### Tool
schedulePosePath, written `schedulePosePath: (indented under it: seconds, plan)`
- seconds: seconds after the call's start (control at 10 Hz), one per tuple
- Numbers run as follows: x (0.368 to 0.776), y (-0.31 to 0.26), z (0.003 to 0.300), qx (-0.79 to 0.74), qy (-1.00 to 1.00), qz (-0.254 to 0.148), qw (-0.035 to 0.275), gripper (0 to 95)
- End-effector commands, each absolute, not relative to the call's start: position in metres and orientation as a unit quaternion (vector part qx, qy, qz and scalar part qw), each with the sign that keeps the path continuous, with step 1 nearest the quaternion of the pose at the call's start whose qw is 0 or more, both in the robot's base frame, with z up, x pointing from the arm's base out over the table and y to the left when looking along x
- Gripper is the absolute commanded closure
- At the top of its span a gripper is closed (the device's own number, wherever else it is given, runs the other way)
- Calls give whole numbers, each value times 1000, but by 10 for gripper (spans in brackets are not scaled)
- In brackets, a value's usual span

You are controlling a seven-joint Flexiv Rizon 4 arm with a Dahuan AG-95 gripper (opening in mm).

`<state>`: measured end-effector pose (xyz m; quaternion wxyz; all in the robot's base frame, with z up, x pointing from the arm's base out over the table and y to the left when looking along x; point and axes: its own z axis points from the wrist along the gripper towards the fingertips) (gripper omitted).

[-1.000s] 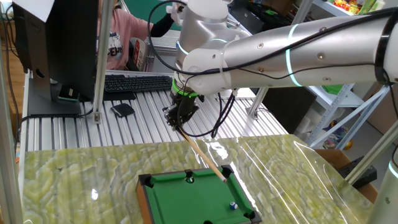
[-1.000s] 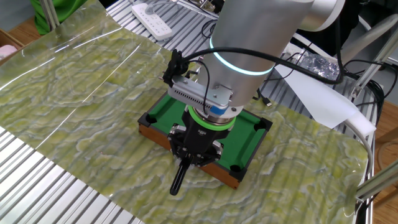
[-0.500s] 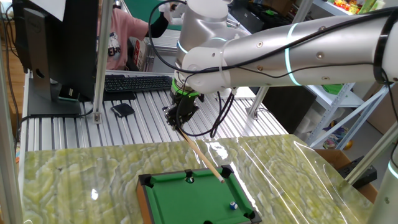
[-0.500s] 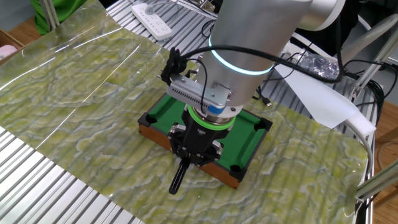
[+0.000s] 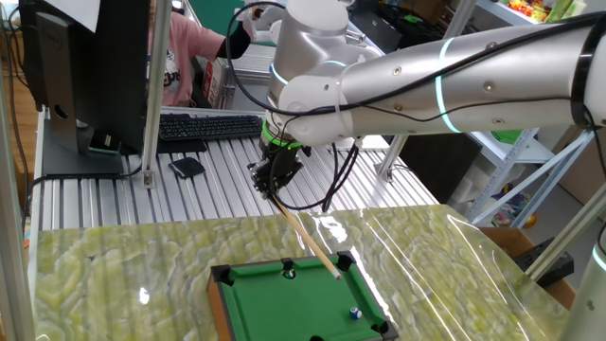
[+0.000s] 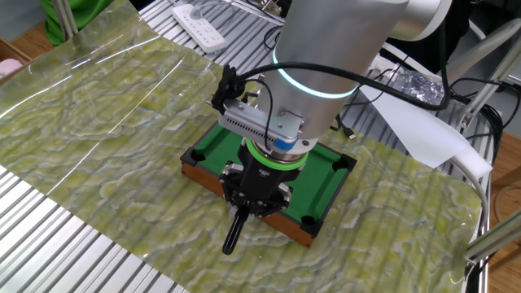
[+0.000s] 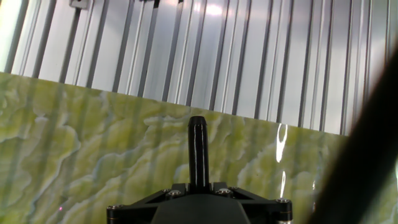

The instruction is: Hit the pool ball

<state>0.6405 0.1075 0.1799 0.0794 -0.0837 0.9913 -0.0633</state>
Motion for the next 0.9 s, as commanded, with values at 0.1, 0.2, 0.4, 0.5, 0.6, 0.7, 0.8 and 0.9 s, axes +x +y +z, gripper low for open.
schedulePosePath:
  seconds: [0.1,0.2,0.4,0.5,0.6,0.7,0.8,0.9]
  plan:
    - [641,108,180,-81,991,-63,81,950]
    - [641,108,180,-82,991,-62,81,950]
    - [641,108,180,-80,992,-61,80,950]
    - [641,108,180,-78,992,-61,79,950]
    - [641,108,180,-77,992,-60,79,950]
    - [641,108,180,-77,992,-60,79,950]
    - [641,108,180,-76,992,-60,79,950]
    - [641,108,180,-75,992,-60,80,950]
